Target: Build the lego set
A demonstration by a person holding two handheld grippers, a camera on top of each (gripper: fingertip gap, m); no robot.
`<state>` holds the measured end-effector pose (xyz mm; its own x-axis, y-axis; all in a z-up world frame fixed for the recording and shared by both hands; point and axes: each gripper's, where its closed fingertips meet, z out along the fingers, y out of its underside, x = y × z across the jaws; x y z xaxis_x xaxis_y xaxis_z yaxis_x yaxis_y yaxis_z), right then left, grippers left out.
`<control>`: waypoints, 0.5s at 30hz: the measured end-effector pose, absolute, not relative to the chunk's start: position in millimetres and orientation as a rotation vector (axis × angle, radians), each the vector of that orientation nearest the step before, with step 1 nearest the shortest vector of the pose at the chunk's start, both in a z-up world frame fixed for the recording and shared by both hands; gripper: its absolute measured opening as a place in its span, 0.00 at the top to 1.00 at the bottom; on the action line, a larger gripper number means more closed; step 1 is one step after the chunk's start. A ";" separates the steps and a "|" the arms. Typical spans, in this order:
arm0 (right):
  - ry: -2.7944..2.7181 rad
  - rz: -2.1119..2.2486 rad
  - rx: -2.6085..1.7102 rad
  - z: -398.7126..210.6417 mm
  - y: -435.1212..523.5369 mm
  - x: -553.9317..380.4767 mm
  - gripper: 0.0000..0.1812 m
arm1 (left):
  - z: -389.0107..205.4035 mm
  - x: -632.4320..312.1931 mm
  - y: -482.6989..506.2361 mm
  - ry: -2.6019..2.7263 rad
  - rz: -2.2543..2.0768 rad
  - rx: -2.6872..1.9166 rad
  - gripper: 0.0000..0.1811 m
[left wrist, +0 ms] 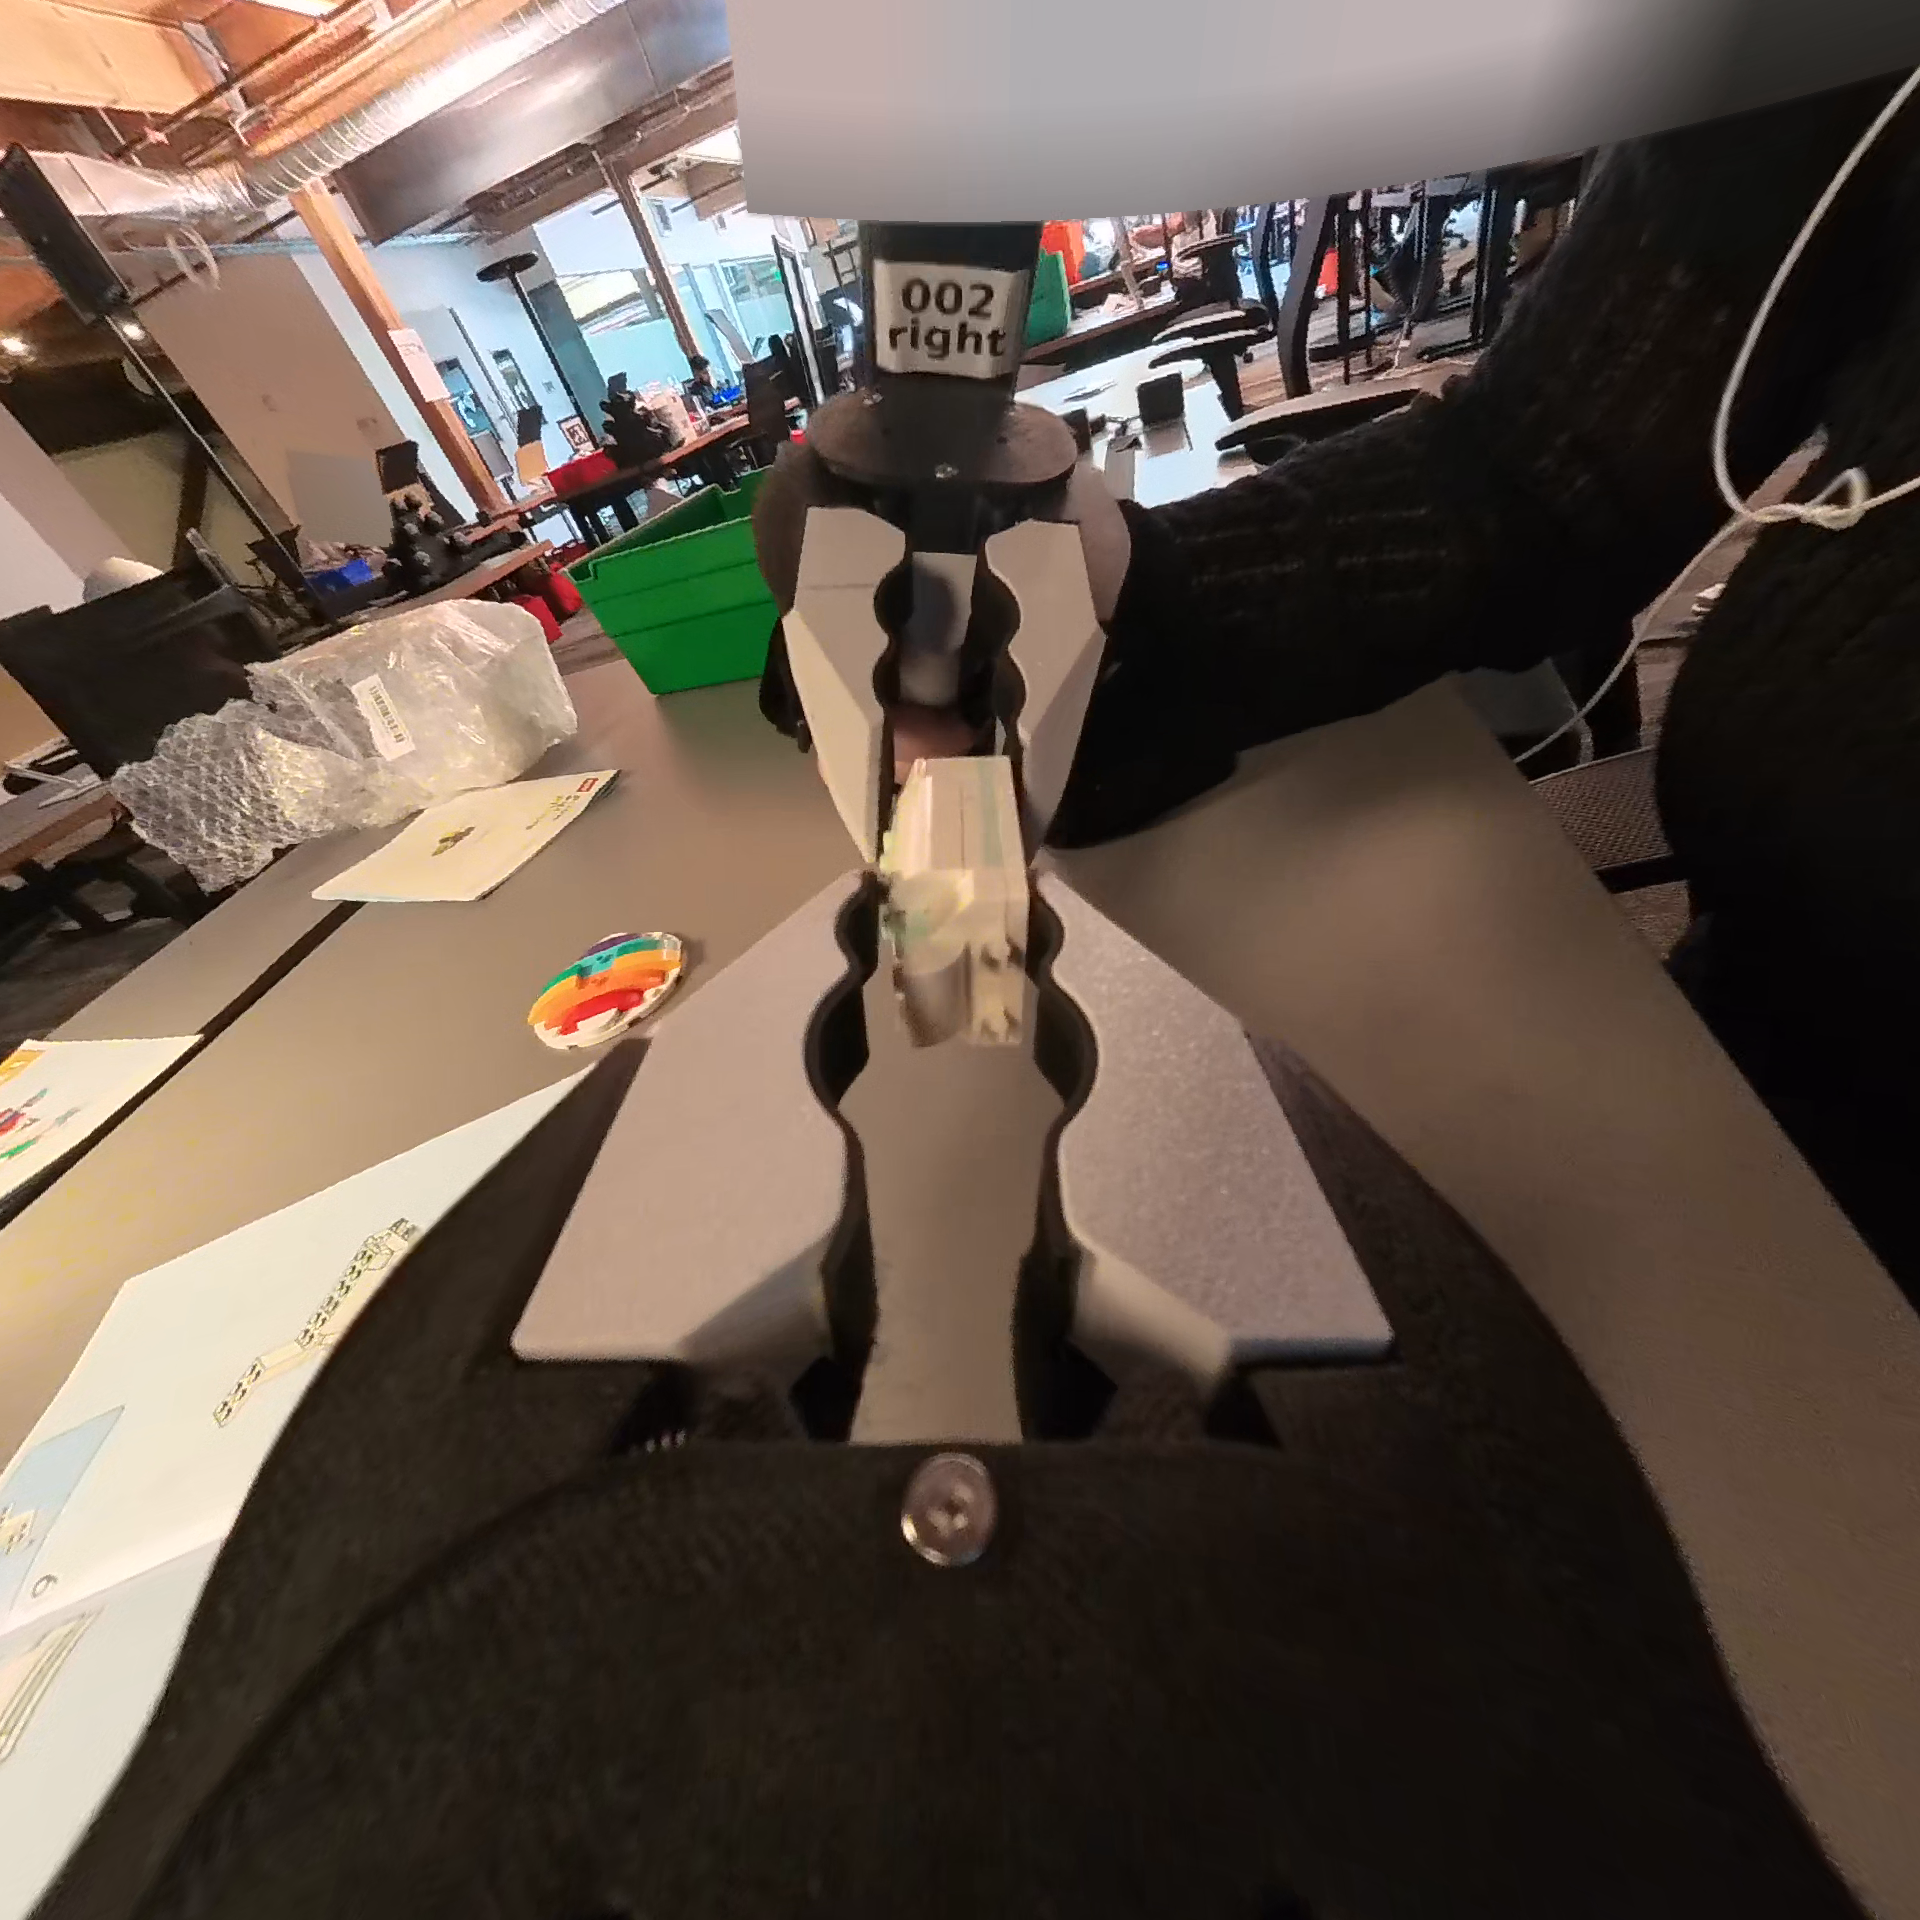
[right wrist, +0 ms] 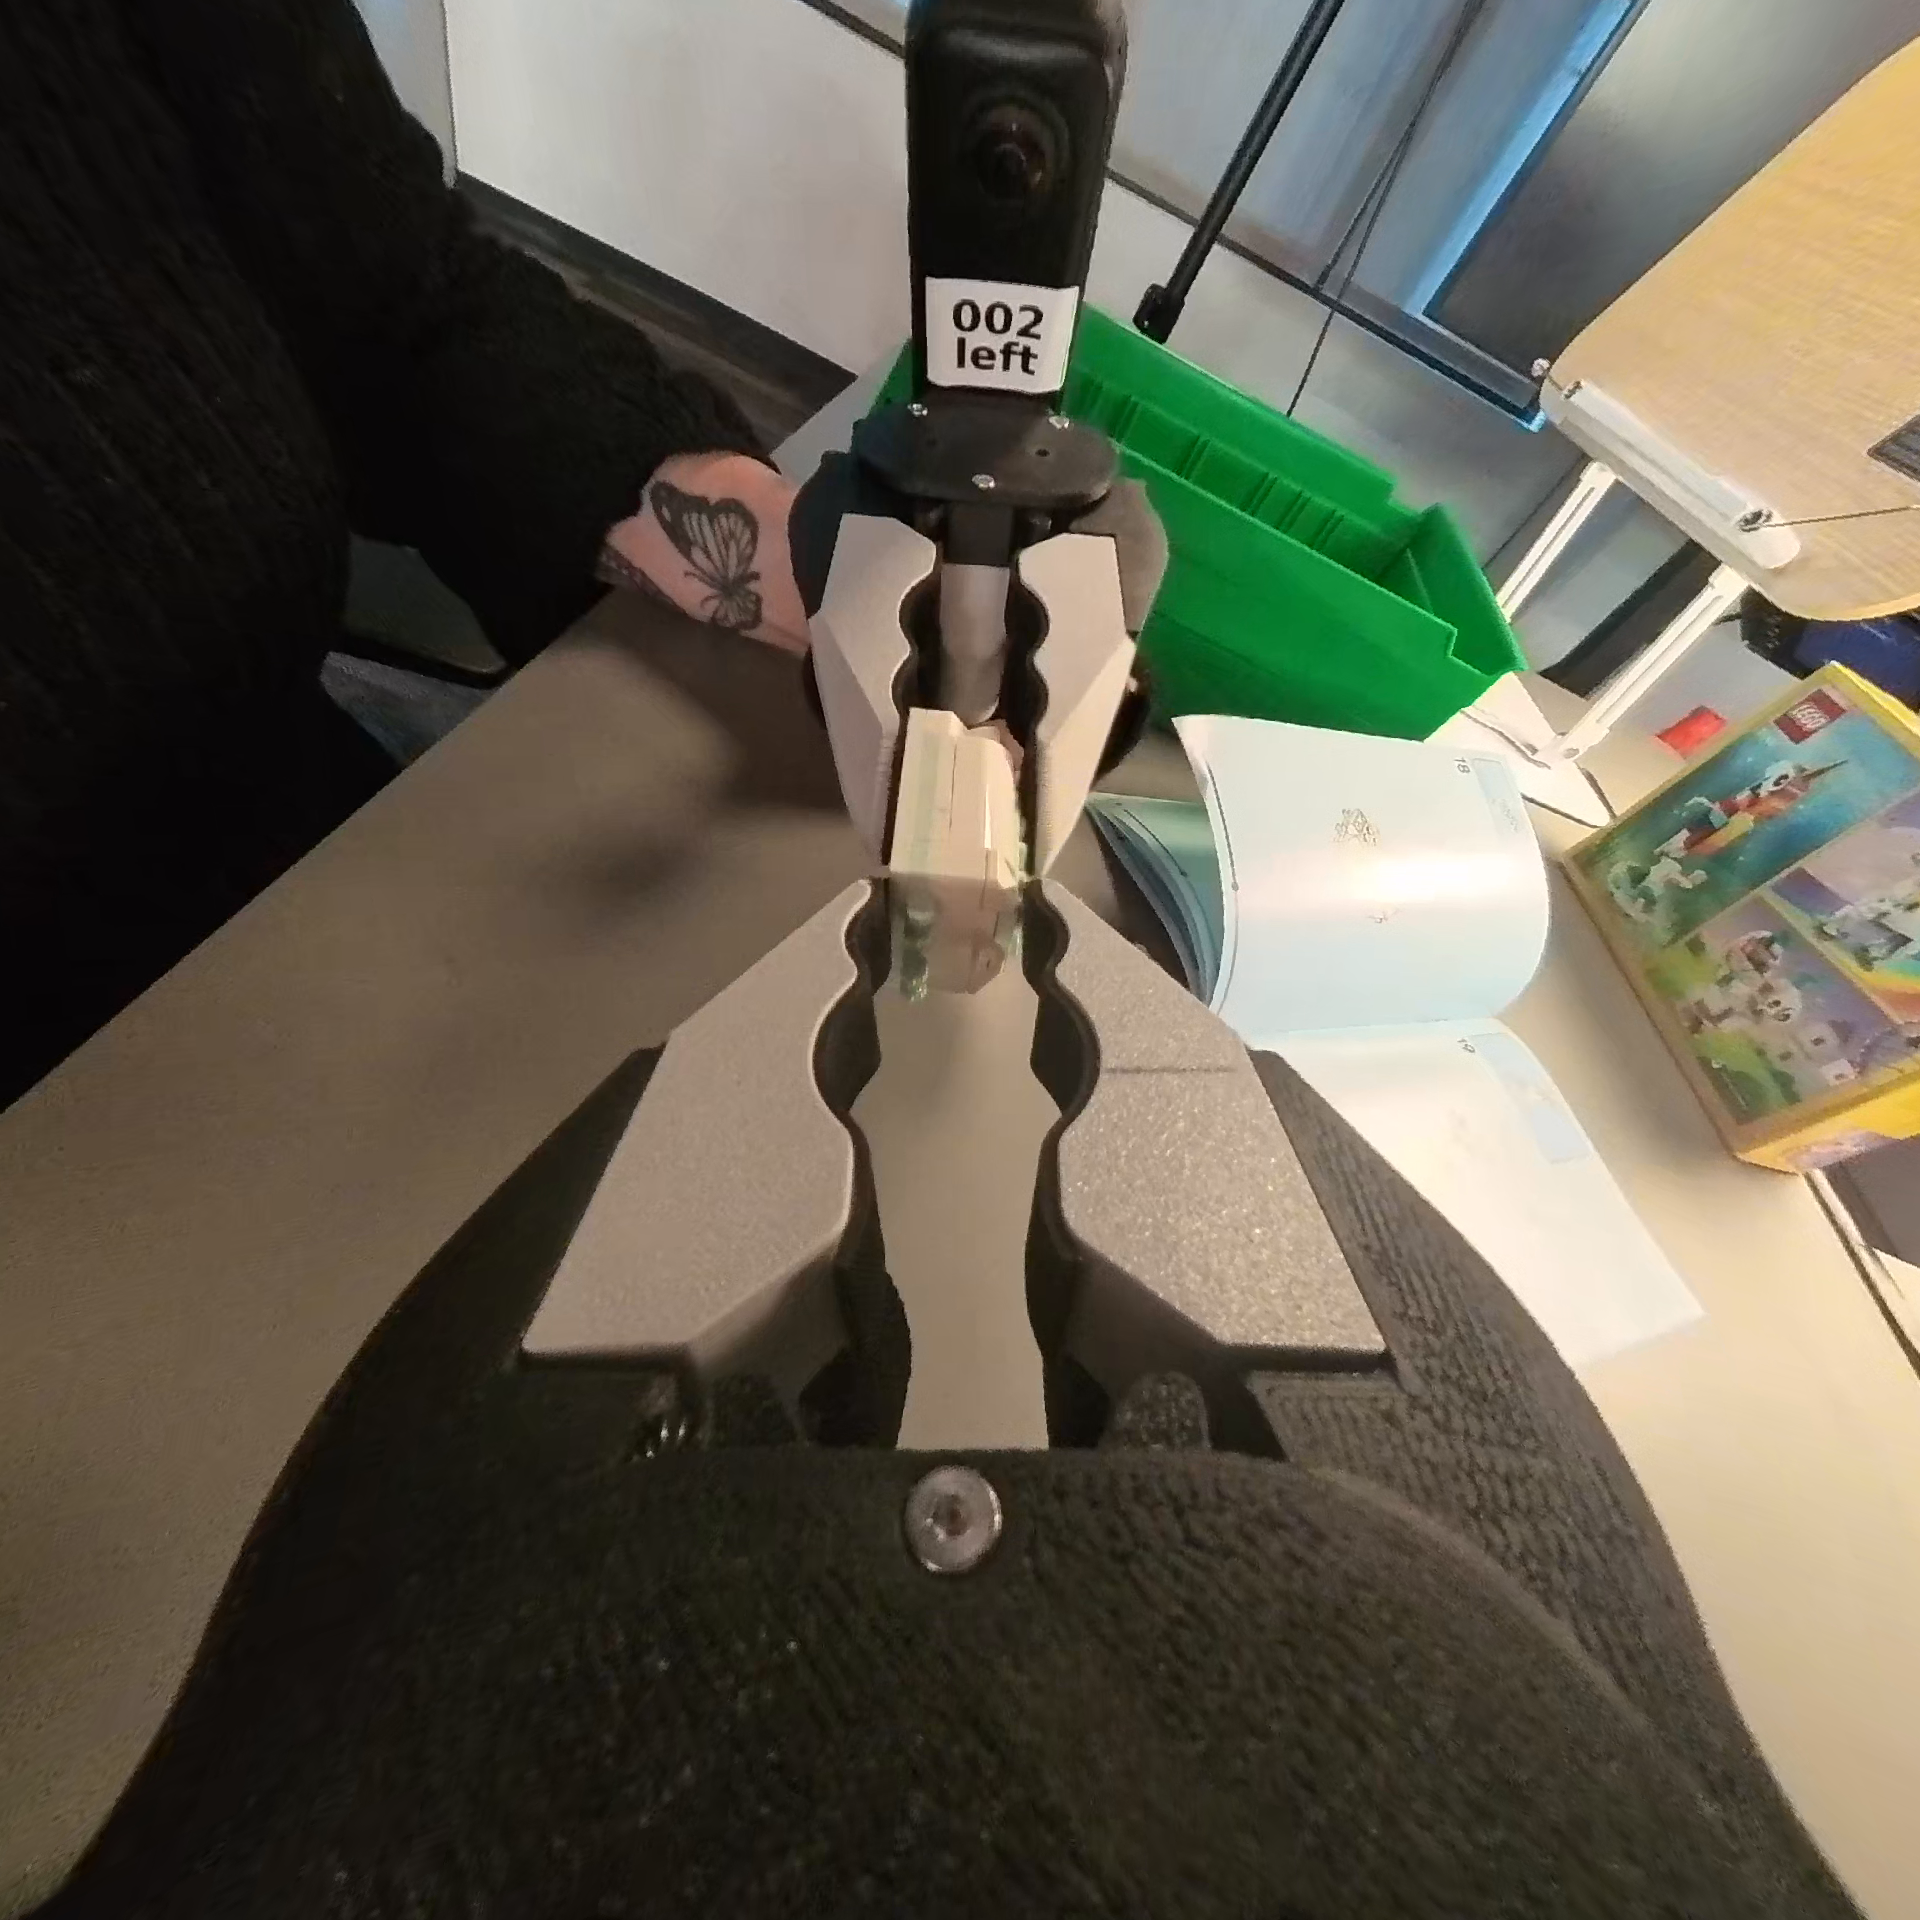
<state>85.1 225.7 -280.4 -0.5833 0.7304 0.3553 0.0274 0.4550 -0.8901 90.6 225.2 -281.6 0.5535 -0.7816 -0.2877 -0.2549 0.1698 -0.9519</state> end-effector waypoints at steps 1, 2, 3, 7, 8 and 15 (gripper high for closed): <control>-1.941 1.172 -0.633 -280.3 225.7 84.9 0.87 | -281.4 90.4 225.1 0.971 -0.477 -1.397 0.86; -1.935 1.173 -0.632 -279.9 225.9 84.6 0.87 | -281.1 90.0 225.3 0.971 -0.479 -1.402 0.86; -1.929 1.168 -0.631 -279.4 226.6 84.1 0.87 | -280.6 89.3 226.2 0.969 -0.465 -1.403 0.86; -1.942 1.113 -0.638 -284.1 231.2 82.9 0.87 | -285.7 87.9 230.6 0.970 -0.412 -1.439 0.87; -1.946 1.108 -0.642 -284.7 231.6 82.7 0.87 | -286.2 87.7 230.9 0.970 -0.410 -1.445 0.87; -1.938 1.122 -0.688 -285.1 233.2 80.0 0.87 | -286.5 85.1 232.5 0.963 -0.380 -1.459 0.87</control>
